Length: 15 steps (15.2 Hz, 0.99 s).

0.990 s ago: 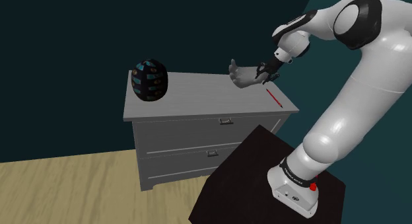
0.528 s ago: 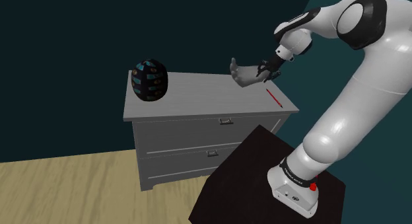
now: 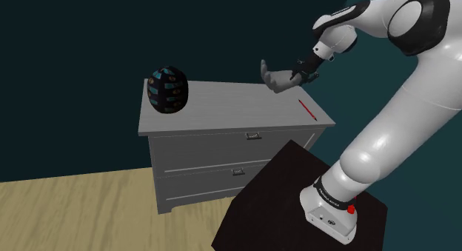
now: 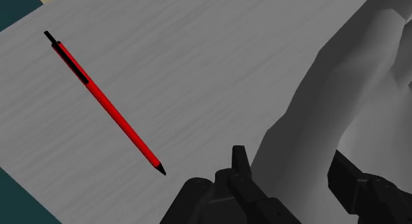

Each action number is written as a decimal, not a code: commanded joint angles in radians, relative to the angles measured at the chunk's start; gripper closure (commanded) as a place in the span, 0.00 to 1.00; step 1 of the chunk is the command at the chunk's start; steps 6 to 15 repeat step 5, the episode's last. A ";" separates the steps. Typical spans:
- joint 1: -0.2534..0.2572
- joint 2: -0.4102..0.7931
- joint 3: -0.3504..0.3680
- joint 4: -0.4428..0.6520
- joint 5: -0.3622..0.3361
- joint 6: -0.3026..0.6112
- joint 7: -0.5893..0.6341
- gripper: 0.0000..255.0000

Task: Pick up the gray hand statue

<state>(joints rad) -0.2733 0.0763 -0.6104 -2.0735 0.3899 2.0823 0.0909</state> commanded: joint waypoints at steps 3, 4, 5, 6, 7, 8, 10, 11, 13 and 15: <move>0.003 -0.026 -0.001 0.035 -0.025 -0.045 0.026 1.00; 0.003 -0.027 -0.002 0.036 -0.026 -0.047 0.027 1.00; 0.003 -0.027 -0.002 0.036 -0.026 -0.047 0.027 1.00; 0.003 -0.027 -0.002 0.036 -0.026 -0.047 0.027 1.00; 0.003 -0.027 -0.002 0.036 -0.026 -0.047 0.027 1.00; 0.003 -0.027 -0.002 0.036 -0.026 -0.047 0.027 1.00; 0.003 -0.027 -0.002 0.036 -0.026 -0.047 0.027 1.00; 0.003 -0.027 -0.002 0.036 -0.026 -0.047 0.027 1.00; 0.003 -0.027 -0.002 0.036 -0.026 -0.047 0.027 1.00; 0.003 -0.027 -0.002 0.036 -0.026 -0.047 0.027 1.00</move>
